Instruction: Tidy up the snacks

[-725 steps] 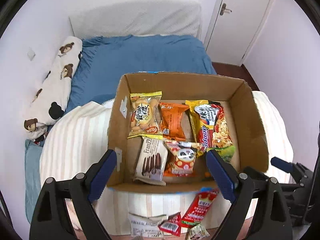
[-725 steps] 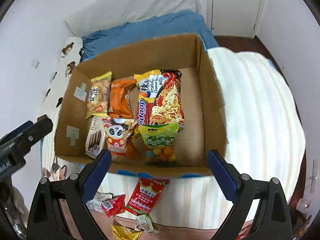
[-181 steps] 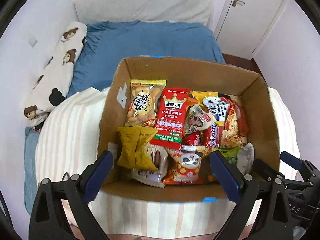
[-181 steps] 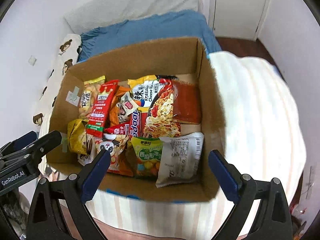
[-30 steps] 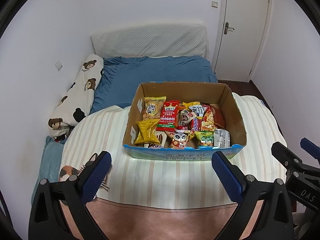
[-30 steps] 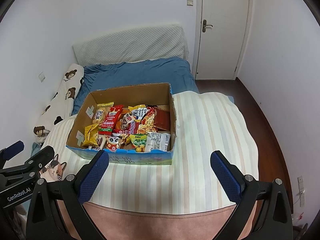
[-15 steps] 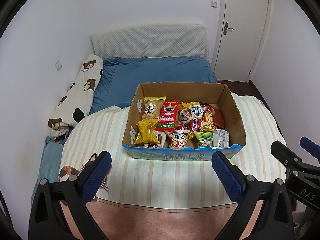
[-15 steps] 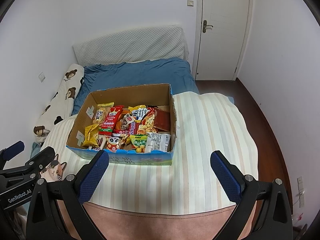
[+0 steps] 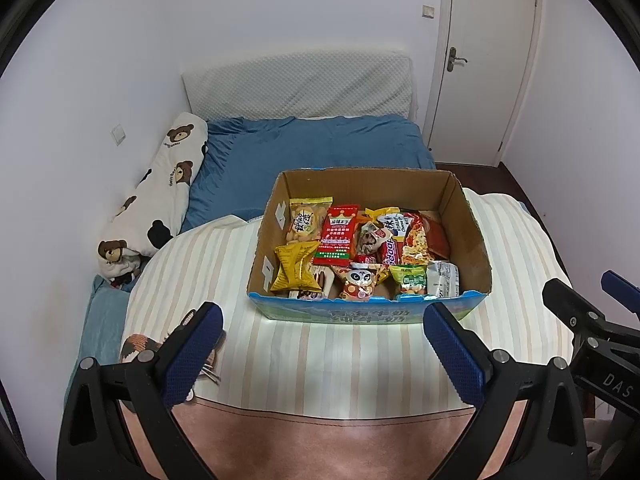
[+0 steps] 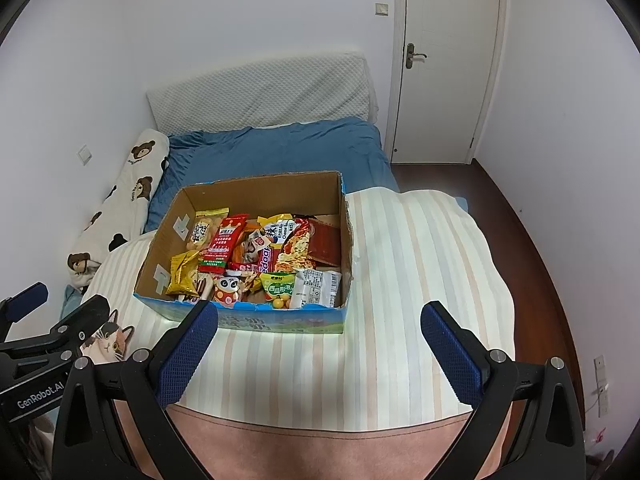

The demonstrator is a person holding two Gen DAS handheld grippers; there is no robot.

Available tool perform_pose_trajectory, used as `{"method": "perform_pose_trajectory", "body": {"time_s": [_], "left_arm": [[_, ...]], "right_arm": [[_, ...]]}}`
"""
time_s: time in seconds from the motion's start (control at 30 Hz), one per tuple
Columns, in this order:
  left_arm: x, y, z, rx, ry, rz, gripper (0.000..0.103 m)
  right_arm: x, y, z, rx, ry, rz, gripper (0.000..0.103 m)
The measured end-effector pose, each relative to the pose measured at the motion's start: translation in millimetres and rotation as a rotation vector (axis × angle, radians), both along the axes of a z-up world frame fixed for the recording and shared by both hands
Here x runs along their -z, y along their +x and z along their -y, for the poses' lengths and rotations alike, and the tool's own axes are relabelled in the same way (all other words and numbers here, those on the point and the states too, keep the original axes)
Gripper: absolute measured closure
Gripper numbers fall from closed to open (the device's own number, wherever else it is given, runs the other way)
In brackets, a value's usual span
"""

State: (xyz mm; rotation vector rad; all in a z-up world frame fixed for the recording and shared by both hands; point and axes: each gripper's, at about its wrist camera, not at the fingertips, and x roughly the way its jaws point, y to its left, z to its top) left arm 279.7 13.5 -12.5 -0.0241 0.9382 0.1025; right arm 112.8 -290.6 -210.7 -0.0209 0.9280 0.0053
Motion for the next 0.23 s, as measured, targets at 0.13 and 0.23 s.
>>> {"method": "perform_pose_trajectory", "body": {"time_s": [0.13, 0.23], "left_arm": [[-1.6, -0.3, -0.3, -0.002, -0.002, 0.005, 0.0], [-3.1, -0.9, 0.0, 0.001, -0.001, 0.007, 0.0]], "right_arm": [[-0.8, 0.3, -0.2, -0.002, -0.004, 0.004, 0.0], [-1.4, -0.3, -0.7, -0.001, -0.005, 0.005, 0.0]]}}
